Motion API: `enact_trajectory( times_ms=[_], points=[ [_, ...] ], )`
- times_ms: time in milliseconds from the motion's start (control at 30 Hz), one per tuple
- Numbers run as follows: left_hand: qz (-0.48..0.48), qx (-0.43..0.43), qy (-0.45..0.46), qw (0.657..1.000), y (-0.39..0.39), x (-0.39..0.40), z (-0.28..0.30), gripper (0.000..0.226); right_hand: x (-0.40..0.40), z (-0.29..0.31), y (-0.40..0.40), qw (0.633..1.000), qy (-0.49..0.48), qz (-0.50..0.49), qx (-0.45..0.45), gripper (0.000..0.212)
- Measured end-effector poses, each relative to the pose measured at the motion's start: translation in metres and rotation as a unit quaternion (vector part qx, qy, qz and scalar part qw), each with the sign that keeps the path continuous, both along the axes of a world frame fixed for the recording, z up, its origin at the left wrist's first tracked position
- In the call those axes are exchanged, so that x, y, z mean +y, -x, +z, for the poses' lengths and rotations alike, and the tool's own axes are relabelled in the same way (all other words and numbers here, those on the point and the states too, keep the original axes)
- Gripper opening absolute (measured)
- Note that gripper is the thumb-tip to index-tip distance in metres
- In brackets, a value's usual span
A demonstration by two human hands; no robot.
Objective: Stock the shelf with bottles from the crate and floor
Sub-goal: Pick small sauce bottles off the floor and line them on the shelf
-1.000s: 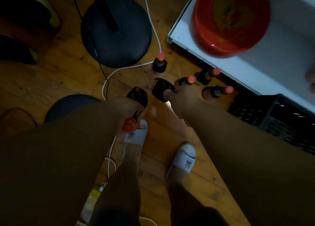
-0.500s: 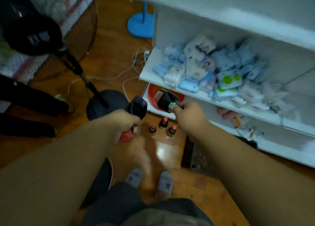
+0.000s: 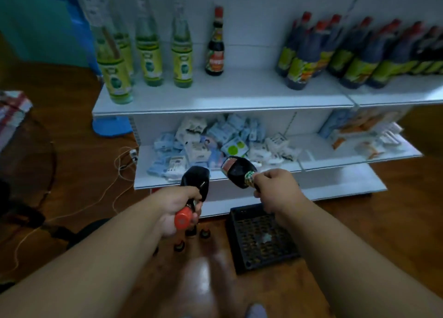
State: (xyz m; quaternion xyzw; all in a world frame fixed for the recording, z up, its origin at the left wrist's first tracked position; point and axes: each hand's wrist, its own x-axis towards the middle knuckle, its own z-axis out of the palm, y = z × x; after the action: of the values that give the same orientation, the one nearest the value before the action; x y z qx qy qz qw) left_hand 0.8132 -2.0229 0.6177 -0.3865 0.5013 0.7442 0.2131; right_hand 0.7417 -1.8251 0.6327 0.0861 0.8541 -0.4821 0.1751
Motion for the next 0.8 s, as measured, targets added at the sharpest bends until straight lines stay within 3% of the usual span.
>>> enact_trajectory(
  times_ms=[200, 400, 567, 700, 800],
  points=[
    [-0.023, -0.001, -0.028, 0.999, 0.038, 0.085, 0.015, 0.02, 0.1, 0.023, -0.005, 0.995, 0.037, -0.091, -0.003, 0.023],
    [-0.039, 0.021, -0.064, 0.997, 0.081, 0.218, 0.036, 0.022, 0.245, 0.048, 0.007, 0.983, 0.092, -0.156, 0.022, 0.029],
    [-0.059, 0.023, -0.16, 0.985, 0.117, 0.349, 0.058, 0.028, 0.373, 0.07, 0.02, 0.971, 0.133, -0.194, 0.043, 0.027],
    [-0.089, 0.036, -0.199, 0.975, 0.146, 0.435, 0.078, 0.046, 0.455, 0.083, 0.034, 0.931, 0.252, -0.264, 0.02, 0.018],
    [-0.112, 0.039, -0.215, 0.969, 0.171, 0.487, 0.087, 0.045, 0.504, 0.081, 0.055, 0.9, 0.316, -0.299, 0.009, 0.016]
  ],
)
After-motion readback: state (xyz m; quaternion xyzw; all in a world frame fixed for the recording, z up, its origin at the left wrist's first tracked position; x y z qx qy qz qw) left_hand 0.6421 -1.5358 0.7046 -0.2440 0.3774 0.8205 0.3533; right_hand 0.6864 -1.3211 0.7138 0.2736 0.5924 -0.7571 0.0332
